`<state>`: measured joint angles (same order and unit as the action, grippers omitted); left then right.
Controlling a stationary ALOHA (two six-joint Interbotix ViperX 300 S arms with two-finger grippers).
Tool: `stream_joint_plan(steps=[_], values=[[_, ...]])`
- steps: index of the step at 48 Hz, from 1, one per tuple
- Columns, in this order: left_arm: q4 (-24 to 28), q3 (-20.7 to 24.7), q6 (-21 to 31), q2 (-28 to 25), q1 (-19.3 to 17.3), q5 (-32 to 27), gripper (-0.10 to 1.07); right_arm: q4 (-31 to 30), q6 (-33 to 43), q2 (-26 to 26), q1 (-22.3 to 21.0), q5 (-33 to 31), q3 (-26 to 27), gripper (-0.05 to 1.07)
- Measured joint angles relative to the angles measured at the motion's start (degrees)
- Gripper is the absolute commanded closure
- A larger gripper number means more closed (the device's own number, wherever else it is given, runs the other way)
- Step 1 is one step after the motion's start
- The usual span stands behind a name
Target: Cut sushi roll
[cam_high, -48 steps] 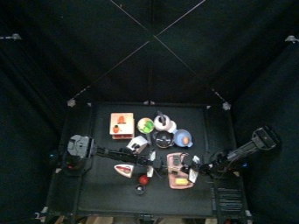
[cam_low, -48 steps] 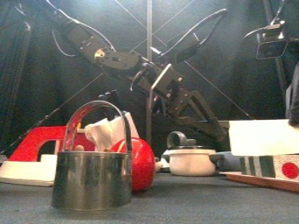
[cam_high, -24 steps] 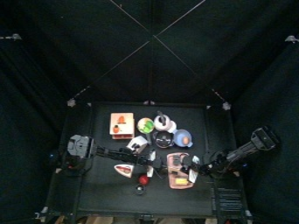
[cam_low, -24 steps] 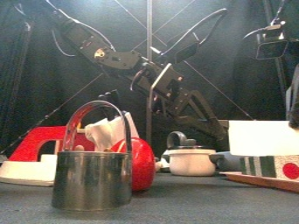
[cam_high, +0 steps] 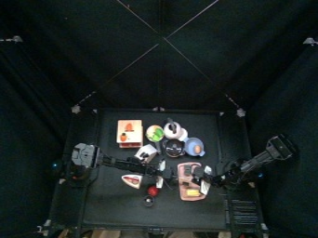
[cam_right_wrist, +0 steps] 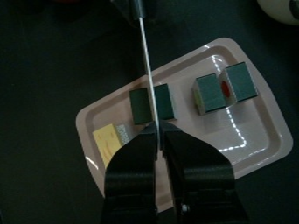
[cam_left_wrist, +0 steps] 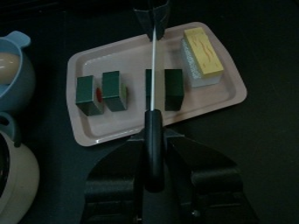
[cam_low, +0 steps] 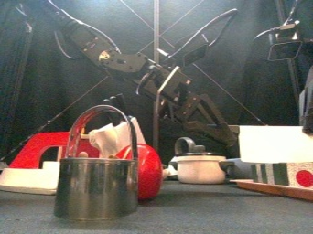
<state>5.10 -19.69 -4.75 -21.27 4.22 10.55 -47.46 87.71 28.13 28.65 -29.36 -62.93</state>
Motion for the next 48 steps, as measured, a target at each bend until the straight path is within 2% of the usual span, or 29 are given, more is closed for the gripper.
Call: stream_joint_plan(steps=[31,48], values=[[6.06,-0.09,0.0,-0.26,0.62,0.0,0.38,-2.55,0.0,-0.7,0.53,-0.09,0.18,0.63],[6.42,0.0,0.0,-0.79,0.88,-0.35,0.38,-2.37,0.0,-2.2,0.62,0.0,0.18,0.63]])
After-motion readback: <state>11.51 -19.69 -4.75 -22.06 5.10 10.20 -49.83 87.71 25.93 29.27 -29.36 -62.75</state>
